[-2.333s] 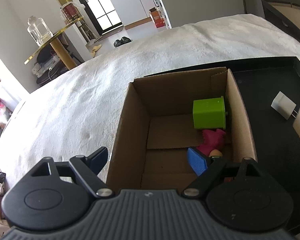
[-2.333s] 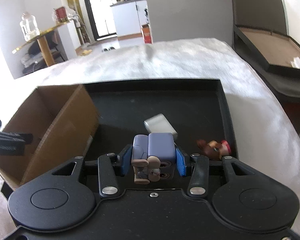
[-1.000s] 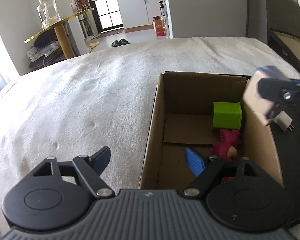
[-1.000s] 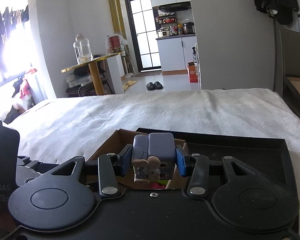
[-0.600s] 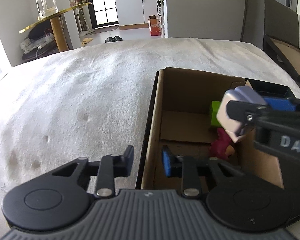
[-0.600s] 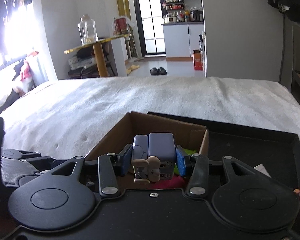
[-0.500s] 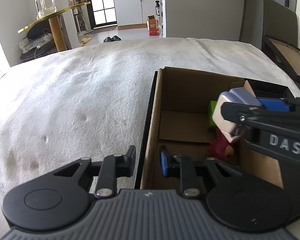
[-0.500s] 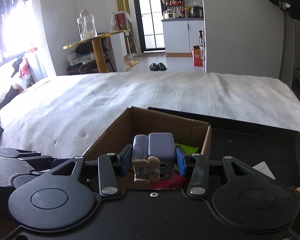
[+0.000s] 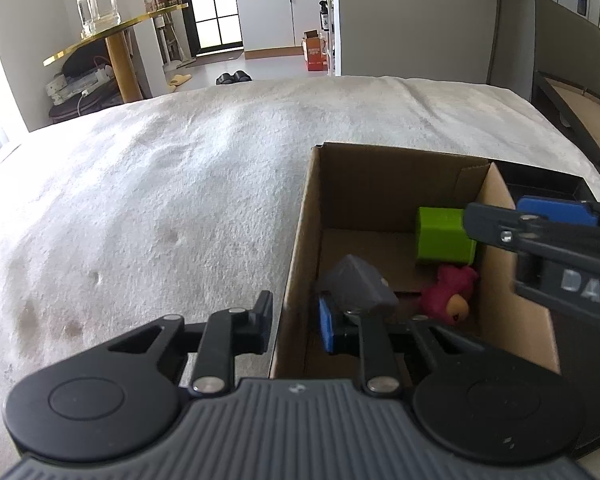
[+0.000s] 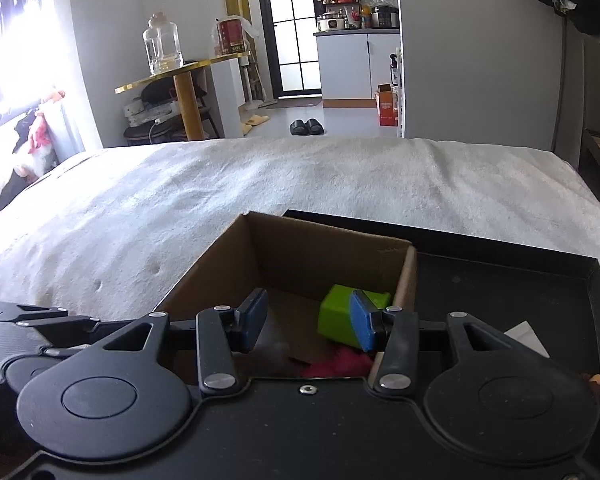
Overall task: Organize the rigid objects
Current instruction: 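Carry the lavender figure with the right gripper into the box and release, then move the right gripper to the brown-haired doll and close on it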
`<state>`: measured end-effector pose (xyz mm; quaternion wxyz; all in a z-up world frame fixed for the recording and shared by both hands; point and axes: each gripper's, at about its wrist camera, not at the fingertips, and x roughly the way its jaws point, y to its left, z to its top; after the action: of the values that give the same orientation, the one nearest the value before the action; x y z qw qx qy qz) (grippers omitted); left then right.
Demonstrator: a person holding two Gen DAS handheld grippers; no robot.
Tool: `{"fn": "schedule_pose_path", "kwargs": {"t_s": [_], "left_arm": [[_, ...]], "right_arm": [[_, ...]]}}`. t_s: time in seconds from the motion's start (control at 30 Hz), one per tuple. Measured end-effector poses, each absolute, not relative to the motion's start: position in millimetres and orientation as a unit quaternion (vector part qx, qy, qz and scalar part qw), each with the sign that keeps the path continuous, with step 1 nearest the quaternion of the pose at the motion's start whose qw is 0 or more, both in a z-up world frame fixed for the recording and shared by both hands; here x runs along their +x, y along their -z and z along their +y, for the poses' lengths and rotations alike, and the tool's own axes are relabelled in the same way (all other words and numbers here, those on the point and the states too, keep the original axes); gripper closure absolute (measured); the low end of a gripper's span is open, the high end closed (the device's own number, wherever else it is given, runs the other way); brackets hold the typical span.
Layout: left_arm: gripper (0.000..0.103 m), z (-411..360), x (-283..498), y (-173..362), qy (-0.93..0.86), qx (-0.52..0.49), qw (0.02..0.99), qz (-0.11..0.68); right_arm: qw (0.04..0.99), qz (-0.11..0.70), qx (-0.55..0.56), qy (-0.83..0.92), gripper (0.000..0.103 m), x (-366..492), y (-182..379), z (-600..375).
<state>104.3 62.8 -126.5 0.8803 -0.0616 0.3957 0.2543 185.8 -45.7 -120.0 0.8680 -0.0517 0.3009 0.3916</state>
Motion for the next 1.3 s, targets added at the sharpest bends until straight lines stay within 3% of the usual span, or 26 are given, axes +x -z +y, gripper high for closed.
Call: {"fn": "schedule_pose_path", "kwargs": {"t_s": [0.33, 0.73, 0.97, 1.13, 1.3], "left_arm": [[0.079, 48, 114, 120, -0.269, -0.036, 0.876, 0.398], [0.051, 28, 133, 122, -0.292, 0.010, 0.859, 0.420], [0.048, 19, 143, 124, -0.302, 0.028, 0.852, 0.427], [0.034, 10, 147, 123, -0.298, 0.051, 0.852, 0.427], [0.028, 3, 152, 123, -0.302, 0.066, 0.849, 0.428]], "right_arm": [[0.881, 0.293, -0.018, -0.371, 0.047, 198, 109, -89], [0.890, 0.310, 0.004, -0.334, 0.047, 220, 130, -131], [0.890, 0.329, 0.014, -0.316, 0.046, 231, 147, -150], [0.891, 0.345, 0.019, -0.294, 0.044, 242, 157, -163], [0.898, 0.345, 0.016, -0.273, 0.040, 251, 162, -180]]}}
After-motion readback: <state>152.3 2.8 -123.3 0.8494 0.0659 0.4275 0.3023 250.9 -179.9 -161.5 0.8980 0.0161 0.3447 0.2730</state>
